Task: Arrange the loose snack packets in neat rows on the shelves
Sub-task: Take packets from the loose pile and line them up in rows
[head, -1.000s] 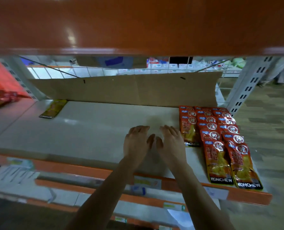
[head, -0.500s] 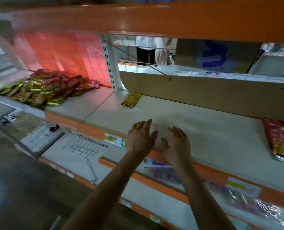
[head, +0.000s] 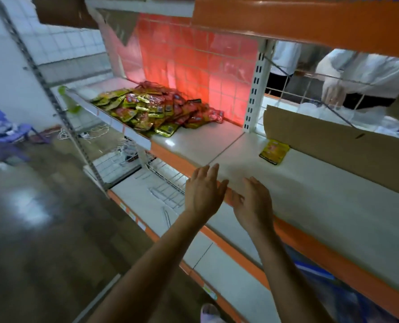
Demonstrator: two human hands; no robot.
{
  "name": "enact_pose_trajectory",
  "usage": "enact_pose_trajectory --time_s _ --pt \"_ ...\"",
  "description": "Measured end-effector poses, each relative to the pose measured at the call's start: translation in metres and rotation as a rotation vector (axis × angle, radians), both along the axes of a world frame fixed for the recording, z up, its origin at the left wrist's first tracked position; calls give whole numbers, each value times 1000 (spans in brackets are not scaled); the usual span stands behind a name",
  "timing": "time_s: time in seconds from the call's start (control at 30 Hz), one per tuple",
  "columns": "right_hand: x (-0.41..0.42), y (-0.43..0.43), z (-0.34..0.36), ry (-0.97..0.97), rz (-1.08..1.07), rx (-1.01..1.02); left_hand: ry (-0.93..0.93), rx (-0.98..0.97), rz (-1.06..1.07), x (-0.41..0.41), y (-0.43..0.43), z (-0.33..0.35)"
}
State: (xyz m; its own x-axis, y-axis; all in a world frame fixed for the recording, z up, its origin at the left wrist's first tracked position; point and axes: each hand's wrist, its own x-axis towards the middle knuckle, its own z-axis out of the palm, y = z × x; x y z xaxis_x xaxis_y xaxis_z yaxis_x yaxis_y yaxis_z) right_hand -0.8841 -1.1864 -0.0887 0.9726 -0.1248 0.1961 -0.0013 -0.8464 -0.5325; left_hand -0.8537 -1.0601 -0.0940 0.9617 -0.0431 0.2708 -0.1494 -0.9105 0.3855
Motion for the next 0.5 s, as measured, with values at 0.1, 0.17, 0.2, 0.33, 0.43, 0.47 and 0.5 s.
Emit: enact_pose_trajectory --time_s 0.1,0.17,0.2,0.33,0.43,0.47,0.5 --pt "29 30 -1 4 46 -7 -9 -1 36 21 29 0" --pt "52 50 -2 -17 71 25 3 9 56 40 47 -1" --pt "63 59 -3 -15 77 42 8 19 64 51 57 -1" --pt "115 93 -5 27 87 111 29 71 96 98 89 1" --pt "155 112 -5 42 88 133 25 97 121 136 109 5" --pt "167 118 -4 44 87 144 19 104 132 147 115 7" --pt "180 124 -3 48 85 158 13 109 139 157 121 9"
